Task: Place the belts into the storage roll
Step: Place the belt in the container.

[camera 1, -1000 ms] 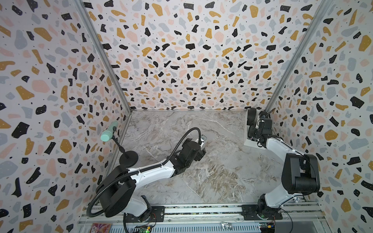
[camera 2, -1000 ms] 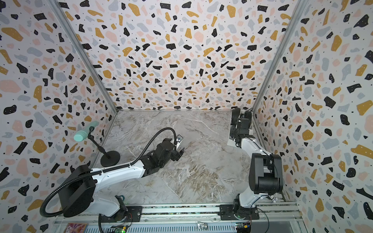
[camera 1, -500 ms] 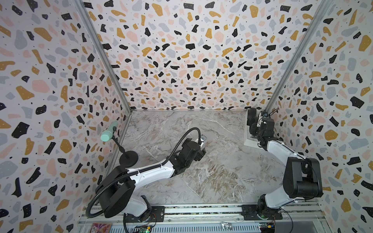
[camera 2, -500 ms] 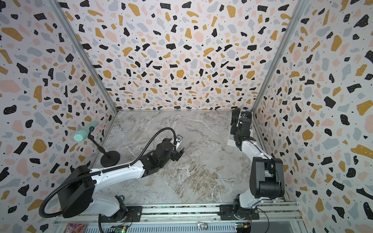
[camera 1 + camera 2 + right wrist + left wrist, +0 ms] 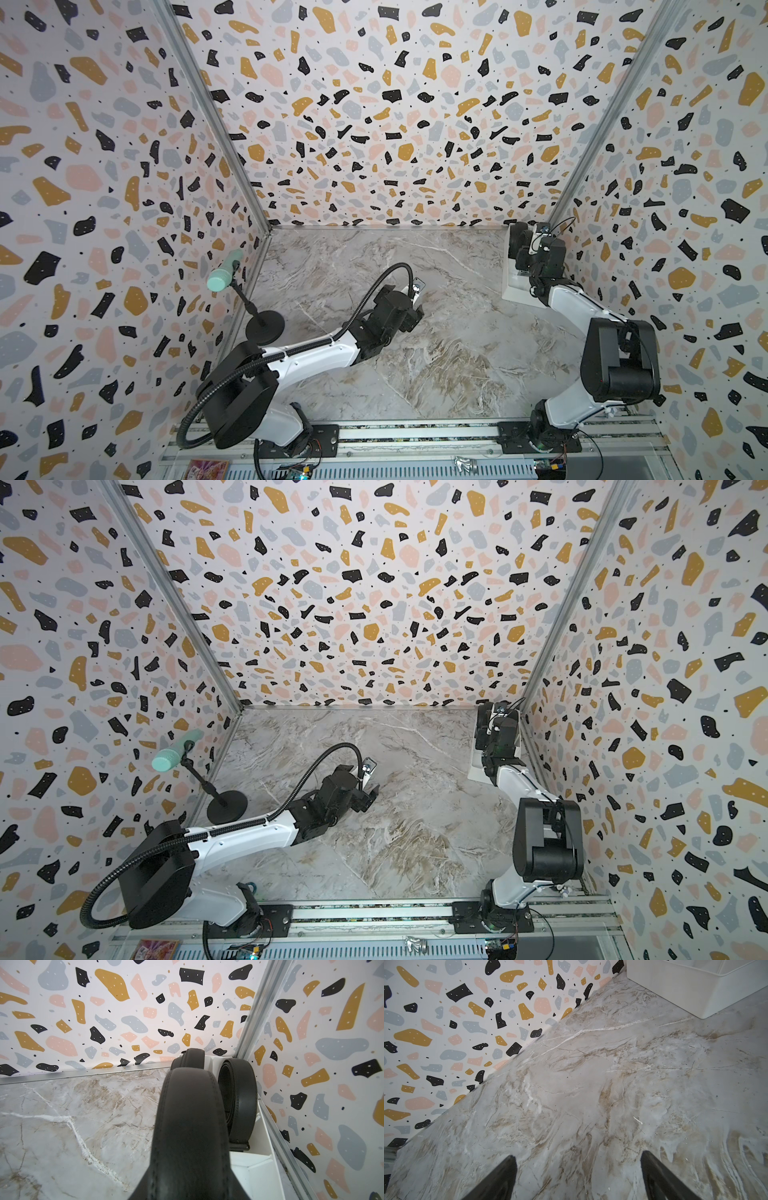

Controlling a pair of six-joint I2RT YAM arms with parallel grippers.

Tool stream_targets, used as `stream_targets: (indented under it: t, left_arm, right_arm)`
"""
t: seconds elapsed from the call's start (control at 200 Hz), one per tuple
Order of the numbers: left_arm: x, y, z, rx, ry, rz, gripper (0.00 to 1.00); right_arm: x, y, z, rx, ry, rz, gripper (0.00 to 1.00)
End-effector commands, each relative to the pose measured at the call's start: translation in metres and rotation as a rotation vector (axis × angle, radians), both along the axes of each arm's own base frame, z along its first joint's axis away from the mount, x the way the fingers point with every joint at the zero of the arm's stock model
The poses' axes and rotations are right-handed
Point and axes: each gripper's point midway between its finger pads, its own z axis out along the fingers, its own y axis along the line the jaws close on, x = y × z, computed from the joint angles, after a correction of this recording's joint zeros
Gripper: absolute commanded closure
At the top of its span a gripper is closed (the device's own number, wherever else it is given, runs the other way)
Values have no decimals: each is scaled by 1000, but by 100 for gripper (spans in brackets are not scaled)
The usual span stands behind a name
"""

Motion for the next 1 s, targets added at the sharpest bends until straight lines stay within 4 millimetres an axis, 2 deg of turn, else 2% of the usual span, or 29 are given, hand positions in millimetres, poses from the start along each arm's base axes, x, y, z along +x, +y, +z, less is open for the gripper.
stream_targets:
  t: [0.0,0.13,0.235,0.496,0.561,0.621,0.666,0.786,0.876,0.996]
  left_arm:
    - [2,2,10,-27,-19,14,11]
    - [3,3,11,-29,-23,21,11]
    - [2,6,12,-36,-25,30,11]
    - [1,6,8,-24,-23,21,10]
    - [0,5,8,-27,-22,19,10]
    - [0,6,8,-31,-20,21,10]
    - [0,6,8,-32,-19,20,10]
    - [-2,10,8,-30,-22,28,9]
    - [-3,12,7,-33,-21,32,9]
    - [-4,12,5,-39,-17,33,9]
  right_arm:
    - [10,-2,28,-21,-107,0,91]
    - [-6,1,-23,22,-31,2,92]
    - [-25,1,-50,52,23,-23,92]
    - [-44,0,-88,126,139,-46,90]
    - [-44,0,-92,148,152,-43,85]
    - [-42,-1,-92,170,171,-39,76]
    - [-40,-1,-87,187,176,-30,67]
    - [-39,0,-65,218,183,-9,51]
    - [-38,2,-50,227,210,13,43]
    - [-39,5,-45,234,266,35,33]
